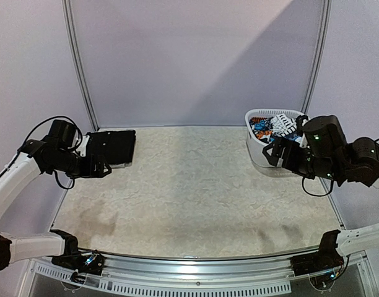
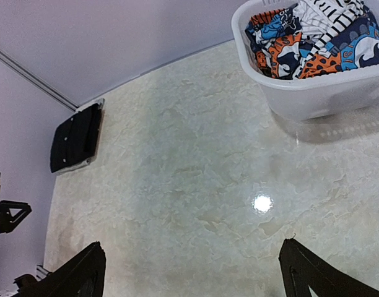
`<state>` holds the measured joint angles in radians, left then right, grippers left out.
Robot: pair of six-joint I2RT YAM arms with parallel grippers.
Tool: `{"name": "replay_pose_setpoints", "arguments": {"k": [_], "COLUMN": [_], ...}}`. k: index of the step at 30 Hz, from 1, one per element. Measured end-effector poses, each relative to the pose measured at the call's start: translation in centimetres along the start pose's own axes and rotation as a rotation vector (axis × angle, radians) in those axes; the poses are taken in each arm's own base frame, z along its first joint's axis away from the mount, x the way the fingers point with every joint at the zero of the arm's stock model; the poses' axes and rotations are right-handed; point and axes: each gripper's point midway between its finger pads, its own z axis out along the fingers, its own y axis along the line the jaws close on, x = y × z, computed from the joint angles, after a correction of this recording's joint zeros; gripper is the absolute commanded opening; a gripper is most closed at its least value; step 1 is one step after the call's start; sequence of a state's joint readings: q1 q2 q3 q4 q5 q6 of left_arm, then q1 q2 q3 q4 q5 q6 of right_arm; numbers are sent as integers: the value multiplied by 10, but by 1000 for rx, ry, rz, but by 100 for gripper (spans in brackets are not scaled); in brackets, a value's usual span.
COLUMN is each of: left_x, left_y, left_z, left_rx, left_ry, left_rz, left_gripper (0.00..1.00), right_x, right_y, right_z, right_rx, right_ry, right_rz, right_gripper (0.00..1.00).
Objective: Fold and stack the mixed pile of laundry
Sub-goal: Reset both arms
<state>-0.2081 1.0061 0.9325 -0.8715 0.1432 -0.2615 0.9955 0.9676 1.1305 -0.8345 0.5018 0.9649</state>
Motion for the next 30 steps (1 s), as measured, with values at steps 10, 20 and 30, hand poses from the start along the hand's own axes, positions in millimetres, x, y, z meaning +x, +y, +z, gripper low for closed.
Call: {"name": "replay_pose_setpoints", "arguments": {"k": [10,20,30], "left_x": [-5,-5,-4], "left_y": [-2,-4,-4], "left_z": [0,-3,-2], "left_rx": [9,14,13], "left_ry": [-20,-29,-26], "left_rz": [4,10,9], "left_gripper": [100,99,99], "right_x": [-7,6,8], "right_y": [11,13,11], "right_z": [-8,0,0], "right_rx": [-85,-106,-127], "right_ry": [-23,13,4], "right_rz": [45,44,68], "right_gripper": [99,99,99]}}
